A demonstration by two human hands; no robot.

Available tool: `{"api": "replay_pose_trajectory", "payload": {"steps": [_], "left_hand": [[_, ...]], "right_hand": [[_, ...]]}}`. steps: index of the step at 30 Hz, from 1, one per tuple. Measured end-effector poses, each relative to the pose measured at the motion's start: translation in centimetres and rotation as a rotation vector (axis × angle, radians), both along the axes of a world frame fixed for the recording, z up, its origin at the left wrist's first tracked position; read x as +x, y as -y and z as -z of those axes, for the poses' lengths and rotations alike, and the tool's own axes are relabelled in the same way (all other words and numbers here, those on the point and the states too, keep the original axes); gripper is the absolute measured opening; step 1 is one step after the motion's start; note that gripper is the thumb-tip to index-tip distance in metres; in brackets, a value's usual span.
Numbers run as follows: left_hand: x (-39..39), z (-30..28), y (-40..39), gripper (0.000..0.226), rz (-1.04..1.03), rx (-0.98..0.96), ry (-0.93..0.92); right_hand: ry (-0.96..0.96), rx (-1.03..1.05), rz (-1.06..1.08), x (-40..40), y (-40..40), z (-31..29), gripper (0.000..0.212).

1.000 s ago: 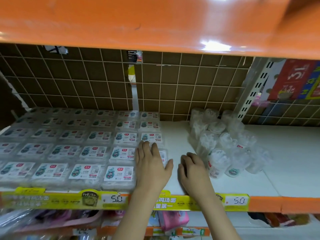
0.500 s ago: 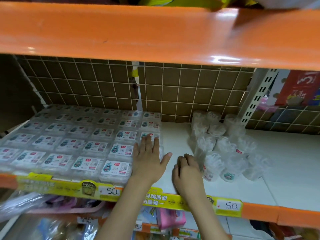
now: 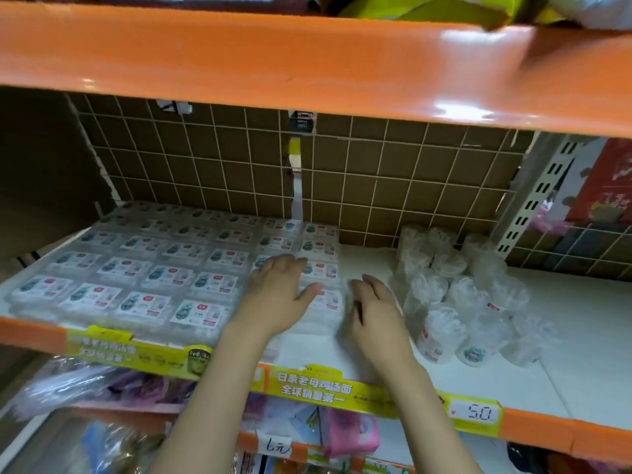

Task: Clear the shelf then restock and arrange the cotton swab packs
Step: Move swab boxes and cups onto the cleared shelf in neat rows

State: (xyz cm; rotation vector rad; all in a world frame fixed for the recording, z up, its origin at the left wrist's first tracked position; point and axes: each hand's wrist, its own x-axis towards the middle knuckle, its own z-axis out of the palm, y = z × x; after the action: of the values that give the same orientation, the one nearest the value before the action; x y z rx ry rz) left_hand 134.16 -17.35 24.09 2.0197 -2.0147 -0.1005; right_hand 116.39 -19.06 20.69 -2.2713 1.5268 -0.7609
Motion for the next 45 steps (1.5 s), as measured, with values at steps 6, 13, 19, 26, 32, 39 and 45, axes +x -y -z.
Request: {"api": "replay_pose_trajectory", "payload": {"steps": [6,13,19,26,32,39,45], "left_hand": [[6.6,-1.3,1.4,0.051,0.002,0.022,0.046],[17.7,-1.1,3.2,0.051,0.051,0.027,0.05],[24.3,1.0,3.6,0.08,-0.03,0.099,0.069],[25.8,3.0,3.5,0.076,-0.021,0.18,0.021],[26.8,3.7,3.8,0.072,0.022,0.143,0.024],[27.5,4.5,3.9,0.07,0.042,0.106,0.064],[27.5,4.6,4.2,0.07,0.049,0.105,0.071]], "right_hand": [[0.043,-0.117,0.007,6.6,1.2,-1.9,0.042],[-0.292,0.025,0.169,14.8,3.4,-2.5,0.061],[-0.419,0.216,0.285,18.4,4.2,-0.7,0.078],[-0.429,0.218,0.302,19.0,4.1,-1.2,0.072],[-0.369,0.191,0.148,22.8,3.2,-1.5,0.062],[-0.439,0.239,0.159,24.7,3.6,-0.9,0.059],[-0.449,0.232,0.18,25.0,3.7,-0.6,0.059]]}}
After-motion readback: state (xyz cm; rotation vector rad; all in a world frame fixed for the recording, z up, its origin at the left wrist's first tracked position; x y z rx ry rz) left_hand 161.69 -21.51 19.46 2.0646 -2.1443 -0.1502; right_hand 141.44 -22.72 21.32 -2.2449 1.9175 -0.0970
